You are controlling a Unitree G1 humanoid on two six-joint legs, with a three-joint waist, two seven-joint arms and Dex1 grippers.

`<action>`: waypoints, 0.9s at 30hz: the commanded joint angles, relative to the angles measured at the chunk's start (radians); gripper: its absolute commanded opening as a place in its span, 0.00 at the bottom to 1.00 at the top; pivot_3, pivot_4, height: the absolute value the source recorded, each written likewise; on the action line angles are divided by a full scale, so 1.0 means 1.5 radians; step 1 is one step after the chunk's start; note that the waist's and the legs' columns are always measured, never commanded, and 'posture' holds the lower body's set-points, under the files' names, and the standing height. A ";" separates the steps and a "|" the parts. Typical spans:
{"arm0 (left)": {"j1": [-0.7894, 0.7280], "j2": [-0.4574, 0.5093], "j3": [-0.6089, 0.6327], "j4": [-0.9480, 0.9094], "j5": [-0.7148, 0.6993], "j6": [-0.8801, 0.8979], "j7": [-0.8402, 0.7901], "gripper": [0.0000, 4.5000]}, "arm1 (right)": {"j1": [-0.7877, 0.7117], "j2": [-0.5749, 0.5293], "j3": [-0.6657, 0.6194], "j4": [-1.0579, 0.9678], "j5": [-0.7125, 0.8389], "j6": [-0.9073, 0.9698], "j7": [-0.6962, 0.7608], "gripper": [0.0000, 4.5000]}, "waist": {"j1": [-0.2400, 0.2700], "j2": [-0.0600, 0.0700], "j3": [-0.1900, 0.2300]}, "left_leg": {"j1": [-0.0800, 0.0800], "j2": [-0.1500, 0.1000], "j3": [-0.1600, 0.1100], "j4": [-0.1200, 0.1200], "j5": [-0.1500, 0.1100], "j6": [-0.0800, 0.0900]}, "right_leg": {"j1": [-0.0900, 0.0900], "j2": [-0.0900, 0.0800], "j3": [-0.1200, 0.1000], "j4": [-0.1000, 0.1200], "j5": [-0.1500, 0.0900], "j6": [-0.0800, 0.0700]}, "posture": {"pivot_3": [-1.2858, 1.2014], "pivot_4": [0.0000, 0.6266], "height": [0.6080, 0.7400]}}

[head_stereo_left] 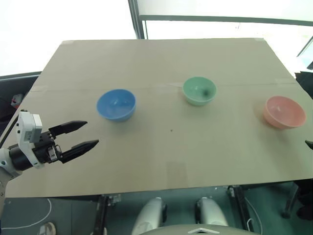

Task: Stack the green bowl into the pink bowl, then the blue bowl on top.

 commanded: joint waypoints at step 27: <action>-0.226 -0.112 -0.264 -0.193 -0.050 0.023 0.035 1.00 | -0.442 0.001 0.467 0.220 -0.276 0.128 -0.229 0.80 | 0.003 -0.001 0.000 | -0.003 -0.001 -0.002 0.003 0.001 -0.001 | -0.003 0.002 -0.002 0.002 0.000 0.000 | 0.52 0.24 1.00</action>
